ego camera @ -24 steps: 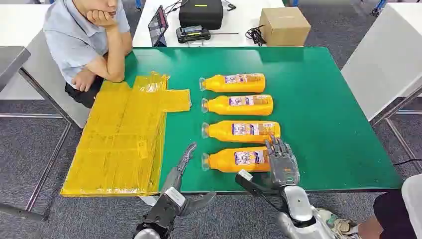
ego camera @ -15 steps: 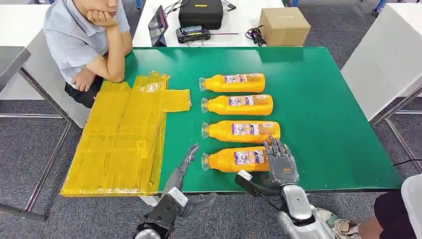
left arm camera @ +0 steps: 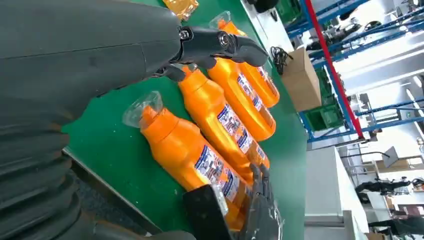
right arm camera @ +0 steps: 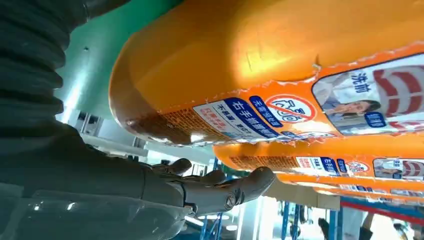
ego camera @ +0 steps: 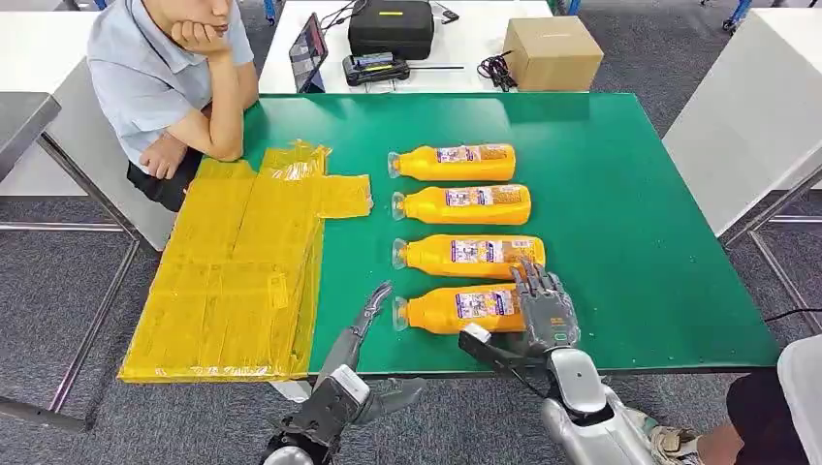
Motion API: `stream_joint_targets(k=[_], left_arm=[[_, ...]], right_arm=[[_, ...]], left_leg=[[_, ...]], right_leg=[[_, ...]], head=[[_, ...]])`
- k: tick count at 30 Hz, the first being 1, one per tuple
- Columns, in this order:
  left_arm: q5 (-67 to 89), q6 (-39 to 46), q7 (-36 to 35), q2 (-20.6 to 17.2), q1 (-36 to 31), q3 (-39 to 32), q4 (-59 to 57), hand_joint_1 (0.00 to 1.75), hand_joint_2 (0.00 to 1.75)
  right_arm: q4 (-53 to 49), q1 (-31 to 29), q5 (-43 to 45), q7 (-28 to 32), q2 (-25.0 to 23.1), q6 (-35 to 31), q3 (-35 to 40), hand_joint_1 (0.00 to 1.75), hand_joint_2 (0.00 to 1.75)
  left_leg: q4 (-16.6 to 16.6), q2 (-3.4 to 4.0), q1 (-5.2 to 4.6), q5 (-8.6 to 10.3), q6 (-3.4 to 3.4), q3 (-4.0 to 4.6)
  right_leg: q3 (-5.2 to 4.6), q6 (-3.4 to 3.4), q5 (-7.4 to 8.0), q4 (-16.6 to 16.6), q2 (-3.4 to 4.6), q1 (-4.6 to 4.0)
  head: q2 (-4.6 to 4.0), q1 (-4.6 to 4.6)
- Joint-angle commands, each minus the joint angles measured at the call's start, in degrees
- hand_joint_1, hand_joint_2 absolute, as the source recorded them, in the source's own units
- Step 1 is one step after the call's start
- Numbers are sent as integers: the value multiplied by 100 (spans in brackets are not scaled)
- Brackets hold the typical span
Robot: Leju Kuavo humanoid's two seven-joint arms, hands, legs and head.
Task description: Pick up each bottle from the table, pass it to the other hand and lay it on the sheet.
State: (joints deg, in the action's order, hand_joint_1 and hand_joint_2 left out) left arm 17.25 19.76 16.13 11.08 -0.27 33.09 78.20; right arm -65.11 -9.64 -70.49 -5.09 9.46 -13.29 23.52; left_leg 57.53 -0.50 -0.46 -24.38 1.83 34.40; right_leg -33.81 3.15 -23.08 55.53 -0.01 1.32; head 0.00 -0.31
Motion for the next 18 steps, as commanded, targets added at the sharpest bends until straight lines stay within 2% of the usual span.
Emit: stream_joint_targets(k=[1, 10, 13, 14, 18], left_arm=[[4, -14, -84, -181, -166, 130, -330, 0, 175], [92, 22, -106, -179, -205, 139, -339, 0, 175], [99, 10, -103, -174, -225, 141, -336, 0, 175], [101, 5, -96, -133, -193, 150, -306, 0, 175], [126, 5, -86, -114, -190, 178, -277, 0, 175]], right_arm=[[783, -309, 252, 71, 120, 477, 381, 0, 175], [680, -244, 469, 128, 238, 572, 534, 0, 175], [581, -177, 645, 275, 280, 591, 578, 0, 175], [509, -96, 955, 505, 292, 633, 528, 0, 175], [416, -56, 1013, 538, 344, 655, 598, 0, 175]], left_leg=[[-5, 4, 5, -3, -7, -22], [-7, -2, 7, 0, -8, -41], [-5, -3, 15, -4, -16, -50], [-4, -4, 10, -1, -10, -50], [-4, -12, 14, -4, -13, -55]], right_leg=[[22, -9, -2, -8, 0, -6], [38, -24, 8, -12, -9, -8], [50, -34, 6, -15, -12, -17], [49, -27, 7, -12, -11, -11], [56, -32, 2, -13, -21, -16]], head=[[0, 0], [0, 0], [0, 0], [0, 0], [0, 0]])
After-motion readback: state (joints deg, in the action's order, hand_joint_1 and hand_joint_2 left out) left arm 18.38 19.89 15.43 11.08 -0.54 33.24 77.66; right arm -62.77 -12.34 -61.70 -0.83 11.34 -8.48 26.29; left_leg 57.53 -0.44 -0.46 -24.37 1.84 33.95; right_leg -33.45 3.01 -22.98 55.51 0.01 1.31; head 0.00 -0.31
